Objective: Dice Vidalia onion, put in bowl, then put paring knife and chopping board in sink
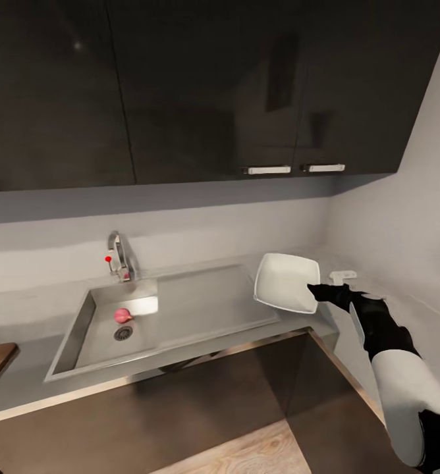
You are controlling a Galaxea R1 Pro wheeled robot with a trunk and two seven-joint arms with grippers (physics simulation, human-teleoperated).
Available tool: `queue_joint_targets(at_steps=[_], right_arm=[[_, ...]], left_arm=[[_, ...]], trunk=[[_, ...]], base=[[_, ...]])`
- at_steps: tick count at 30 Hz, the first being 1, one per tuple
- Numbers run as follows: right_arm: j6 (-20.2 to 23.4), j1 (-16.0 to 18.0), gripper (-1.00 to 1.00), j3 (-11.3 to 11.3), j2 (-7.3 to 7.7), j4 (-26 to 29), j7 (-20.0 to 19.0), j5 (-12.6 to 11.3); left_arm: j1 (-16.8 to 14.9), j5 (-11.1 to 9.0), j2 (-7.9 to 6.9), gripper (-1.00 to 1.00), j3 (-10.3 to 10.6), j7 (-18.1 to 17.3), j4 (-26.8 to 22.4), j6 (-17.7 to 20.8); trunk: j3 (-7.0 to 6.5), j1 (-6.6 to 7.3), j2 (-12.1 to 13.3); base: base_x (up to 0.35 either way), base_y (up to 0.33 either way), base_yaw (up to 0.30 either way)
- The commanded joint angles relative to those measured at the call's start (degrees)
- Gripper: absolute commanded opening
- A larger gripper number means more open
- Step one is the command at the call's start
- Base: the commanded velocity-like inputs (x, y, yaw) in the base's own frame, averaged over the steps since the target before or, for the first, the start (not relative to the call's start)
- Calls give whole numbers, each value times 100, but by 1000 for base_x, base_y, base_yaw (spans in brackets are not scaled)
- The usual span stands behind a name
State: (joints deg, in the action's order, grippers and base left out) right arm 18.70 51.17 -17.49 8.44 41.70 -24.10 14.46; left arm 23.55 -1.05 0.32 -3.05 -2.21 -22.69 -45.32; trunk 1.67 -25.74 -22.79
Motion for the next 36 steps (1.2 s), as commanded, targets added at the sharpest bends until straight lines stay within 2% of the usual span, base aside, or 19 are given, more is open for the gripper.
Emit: queue_joint_targets(at_steps=[1, 5, 10, 36], right_arm=[[20, 7, -100, -29, -17, 10, -52, 74], [20, 7, -100, -27, -84, 6, -51, 279], [20, 7, -100, -31, -152, 5, -51, 372], [27, 7, -100, -35, -167, -4, -74, 376]], left_arm=[[0, -9, 3, 100, -20, -24, -8, -3], [0, -9, 3, 100, -20, -25, -8, -3], [0, -9, 3, 100, -20, -25, -8, -3], [0, -9, 3, 100, -20, -21, -8, -3]], trunk=[[12, -4, -13], [12, -4, -13], [12, -4, -13], [12, -4, -13]], base=[[0, 261, 0], [-27, 269, 0], [-84, 277, 0], [-223, 221, 0]])
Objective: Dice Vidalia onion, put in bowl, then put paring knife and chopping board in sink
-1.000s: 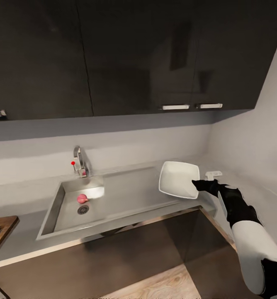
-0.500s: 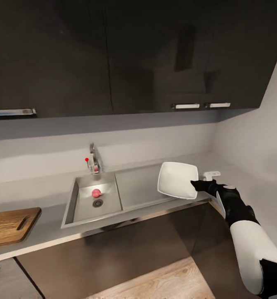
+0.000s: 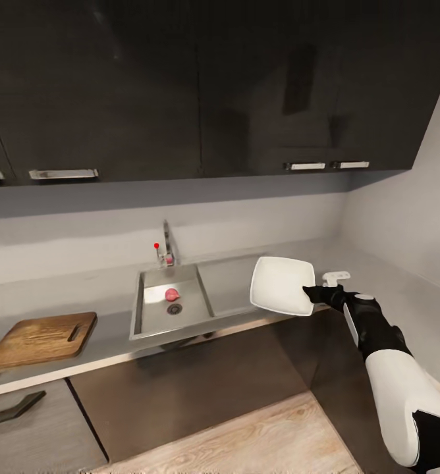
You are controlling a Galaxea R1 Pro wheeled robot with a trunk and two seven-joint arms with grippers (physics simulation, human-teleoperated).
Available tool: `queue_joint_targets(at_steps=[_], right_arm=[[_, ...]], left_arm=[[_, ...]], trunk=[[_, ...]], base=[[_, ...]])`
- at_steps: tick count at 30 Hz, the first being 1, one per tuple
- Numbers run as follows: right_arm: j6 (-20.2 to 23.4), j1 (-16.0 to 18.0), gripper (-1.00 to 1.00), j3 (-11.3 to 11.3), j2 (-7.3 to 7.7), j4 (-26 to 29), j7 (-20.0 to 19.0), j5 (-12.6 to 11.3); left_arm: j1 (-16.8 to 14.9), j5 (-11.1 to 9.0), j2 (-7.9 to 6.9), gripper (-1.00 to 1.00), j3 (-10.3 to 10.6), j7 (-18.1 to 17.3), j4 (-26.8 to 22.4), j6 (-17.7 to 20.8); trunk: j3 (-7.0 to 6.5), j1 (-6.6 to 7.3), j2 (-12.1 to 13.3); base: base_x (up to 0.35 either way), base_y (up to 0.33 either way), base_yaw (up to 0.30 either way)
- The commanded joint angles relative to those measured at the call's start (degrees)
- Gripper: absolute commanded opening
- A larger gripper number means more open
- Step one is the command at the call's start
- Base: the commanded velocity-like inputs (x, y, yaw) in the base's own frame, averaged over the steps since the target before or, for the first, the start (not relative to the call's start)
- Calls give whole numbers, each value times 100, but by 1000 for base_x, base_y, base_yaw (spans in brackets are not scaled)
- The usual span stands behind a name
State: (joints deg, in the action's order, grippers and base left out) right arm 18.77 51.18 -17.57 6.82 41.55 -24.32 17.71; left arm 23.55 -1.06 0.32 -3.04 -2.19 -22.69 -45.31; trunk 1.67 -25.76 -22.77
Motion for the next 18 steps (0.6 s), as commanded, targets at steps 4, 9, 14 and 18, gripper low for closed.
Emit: queue_joint_targets(at_steps=[4, 9, 14, 18], right_arm=[[19, 6, -100, -26, -9, 11, -54, 49], [17, 6, -100, -27, -12, 11, -55, 49], [13, 6, -100, -25, -14, 11, -55, 49], [14, 6, -100, -20, -21, 11, -55, 49]], left_arm=[[0, -9, 3, 100, -21, -25, -7, -4], [0, -9, 3, 100, -21, -27, -7, -4], [0, -9, 3, 100, -21, -27, -7, -4], [0, -9, 3, 100, -20, -27, -7, -4]], trunk=[[18, -2, -14], [40, -2, -14], [70, -2, -14], [95, -2, -14]], base=[[-226, 232, 51], [-210, 247, 143], [-174, 259, 186], [-135, 271, 197]])
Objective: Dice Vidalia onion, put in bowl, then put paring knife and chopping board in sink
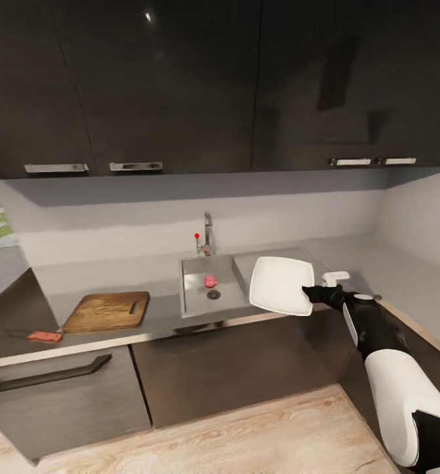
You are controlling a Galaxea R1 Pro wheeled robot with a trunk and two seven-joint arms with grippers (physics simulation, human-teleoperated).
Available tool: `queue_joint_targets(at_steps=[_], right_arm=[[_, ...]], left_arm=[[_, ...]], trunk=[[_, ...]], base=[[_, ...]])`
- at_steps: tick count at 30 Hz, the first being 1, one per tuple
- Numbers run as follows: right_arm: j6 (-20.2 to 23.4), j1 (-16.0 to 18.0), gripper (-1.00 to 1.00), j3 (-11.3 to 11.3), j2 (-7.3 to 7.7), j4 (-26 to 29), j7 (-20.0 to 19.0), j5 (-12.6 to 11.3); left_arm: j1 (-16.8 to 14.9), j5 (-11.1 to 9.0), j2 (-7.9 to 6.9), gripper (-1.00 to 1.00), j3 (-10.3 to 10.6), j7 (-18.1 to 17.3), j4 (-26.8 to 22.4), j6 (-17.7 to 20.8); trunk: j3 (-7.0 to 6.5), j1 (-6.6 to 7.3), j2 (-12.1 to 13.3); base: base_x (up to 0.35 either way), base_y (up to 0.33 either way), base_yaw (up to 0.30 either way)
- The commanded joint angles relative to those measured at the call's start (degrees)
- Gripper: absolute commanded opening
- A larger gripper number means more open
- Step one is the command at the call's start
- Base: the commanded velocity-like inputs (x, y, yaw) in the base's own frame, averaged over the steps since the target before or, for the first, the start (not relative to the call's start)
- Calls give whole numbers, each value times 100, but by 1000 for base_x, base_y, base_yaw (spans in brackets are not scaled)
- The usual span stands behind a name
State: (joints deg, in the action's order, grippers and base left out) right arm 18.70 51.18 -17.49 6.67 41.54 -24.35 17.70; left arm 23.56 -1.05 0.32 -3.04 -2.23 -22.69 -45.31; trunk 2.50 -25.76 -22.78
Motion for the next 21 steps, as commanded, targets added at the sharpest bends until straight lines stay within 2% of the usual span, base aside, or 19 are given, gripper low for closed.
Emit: queue_joint_targets(at_steps=[1, 17, 21], right_arm=[[22, 6, -100, -28, -6, 12, -53, 50], [25, 6, -100, -31, -7, 12, -53, 50], [28, 6, -100, -35, -7, 12, -56, 50]], left_arm=[[0, -9, 3, 100, -21, -23, -7, -4], [0, -9, 3, 100, -21, -23, -7, -4], [0, -9, 3, 100, -21, -27, -7, -4]], trunk=[[19, -3, -14], [123, -3, -14], [133, -3, -14]], base=[[-100, 278, 199], [-16, 294, 200], [59, 300, 77]])
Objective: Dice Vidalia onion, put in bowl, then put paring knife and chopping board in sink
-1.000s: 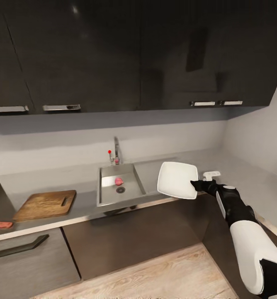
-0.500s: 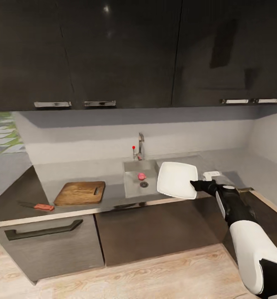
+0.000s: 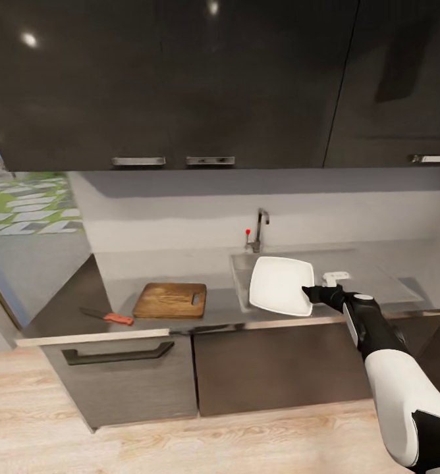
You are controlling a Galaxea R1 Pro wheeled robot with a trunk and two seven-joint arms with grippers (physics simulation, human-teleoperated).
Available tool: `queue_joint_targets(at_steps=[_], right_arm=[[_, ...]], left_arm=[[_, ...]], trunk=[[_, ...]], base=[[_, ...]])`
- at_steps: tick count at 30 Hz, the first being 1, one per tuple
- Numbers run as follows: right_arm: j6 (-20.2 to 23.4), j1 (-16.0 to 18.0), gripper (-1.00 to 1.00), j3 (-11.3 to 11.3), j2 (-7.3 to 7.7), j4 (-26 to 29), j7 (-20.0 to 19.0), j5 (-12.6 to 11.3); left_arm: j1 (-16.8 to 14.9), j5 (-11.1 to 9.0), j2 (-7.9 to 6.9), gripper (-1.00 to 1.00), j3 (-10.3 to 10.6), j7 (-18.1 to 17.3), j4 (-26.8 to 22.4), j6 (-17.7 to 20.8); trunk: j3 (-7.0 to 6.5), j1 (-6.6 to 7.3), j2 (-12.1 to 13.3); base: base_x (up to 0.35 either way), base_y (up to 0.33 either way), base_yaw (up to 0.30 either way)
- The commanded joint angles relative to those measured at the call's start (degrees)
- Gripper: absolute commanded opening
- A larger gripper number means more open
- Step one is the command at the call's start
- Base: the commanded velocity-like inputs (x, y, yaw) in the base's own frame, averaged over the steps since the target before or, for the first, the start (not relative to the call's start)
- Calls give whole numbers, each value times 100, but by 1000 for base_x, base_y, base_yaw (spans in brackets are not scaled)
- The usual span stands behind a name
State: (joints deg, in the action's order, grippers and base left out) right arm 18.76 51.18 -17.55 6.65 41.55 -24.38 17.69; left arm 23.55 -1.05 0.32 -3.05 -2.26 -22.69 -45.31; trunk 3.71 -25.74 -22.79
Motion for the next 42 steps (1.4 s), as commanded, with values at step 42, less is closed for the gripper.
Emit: queue_joint_targets(at_steps=[42], right_arm=[[1669, -731, -100, -20, -1664, 2962, -50, 1349]], left_arm=[[0, -9, 3, 100, -20, -12, -7, -4]], trunk=[[12, -5, -13]], base=[[80, 163, 1]])
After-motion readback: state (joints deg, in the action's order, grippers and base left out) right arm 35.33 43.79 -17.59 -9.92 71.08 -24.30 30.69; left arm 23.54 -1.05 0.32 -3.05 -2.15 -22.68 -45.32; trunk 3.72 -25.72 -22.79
